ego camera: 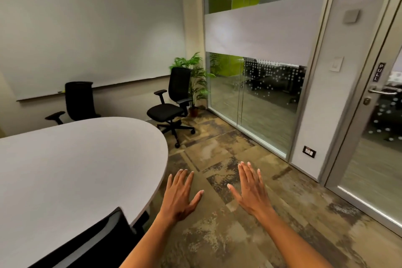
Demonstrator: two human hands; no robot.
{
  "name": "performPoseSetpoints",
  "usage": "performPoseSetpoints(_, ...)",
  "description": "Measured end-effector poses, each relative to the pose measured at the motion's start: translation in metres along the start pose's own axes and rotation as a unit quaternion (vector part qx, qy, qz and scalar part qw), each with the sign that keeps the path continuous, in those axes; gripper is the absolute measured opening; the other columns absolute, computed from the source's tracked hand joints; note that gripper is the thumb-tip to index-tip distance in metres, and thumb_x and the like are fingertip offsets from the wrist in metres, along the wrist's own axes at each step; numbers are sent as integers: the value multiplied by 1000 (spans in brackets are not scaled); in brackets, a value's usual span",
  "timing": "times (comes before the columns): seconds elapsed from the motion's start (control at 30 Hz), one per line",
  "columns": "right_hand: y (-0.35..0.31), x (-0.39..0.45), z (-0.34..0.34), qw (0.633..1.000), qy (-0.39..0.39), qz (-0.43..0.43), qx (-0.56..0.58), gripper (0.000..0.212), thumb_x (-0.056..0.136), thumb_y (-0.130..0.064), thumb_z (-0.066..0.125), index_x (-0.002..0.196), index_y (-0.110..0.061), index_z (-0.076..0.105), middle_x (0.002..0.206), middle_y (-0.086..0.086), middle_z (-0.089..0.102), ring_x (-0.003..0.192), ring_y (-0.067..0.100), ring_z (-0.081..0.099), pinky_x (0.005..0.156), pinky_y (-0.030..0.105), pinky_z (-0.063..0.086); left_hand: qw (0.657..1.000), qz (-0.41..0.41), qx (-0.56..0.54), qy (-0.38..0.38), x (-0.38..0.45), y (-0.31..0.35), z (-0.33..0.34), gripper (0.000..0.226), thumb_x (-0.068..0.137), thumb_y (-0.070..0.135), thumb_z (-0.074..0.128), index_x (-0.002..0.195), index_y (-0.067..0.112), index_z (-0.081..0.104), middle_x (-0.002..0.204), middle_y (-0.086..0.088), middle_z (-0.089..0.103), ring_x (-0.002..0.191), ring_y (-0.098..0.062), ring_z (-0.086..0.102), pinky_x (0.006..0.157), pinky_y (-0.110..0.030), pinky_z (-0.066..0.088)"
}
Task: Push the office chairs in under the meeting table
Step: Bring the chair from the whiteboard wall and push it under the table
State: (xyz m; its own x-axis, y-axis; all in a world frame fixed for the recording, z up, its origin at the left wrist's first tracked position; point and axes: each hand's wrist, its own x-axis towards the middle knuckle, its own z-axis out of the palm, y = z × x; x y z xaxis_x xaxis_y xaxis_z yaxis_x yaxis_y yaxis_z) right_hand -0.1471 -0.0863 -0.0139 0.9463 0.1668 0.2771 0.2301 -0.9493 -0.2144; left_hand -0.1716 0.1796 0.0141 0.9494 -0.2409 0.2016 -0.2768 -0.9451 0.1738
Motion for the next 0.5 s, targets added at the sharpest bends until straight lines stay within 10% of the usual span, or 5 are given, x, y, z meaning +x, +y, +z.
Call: performPoseSetpoints(0.5,159,195,-20,999,33,3,-25,90,92,-73,15,157,-10,10,165,11,11,153,26,4,123,53,7,999,-7,-11,51,253,72,31,95,88,76,3,158,14,18,166,-12,16,153,-27,9,124,-48,2)
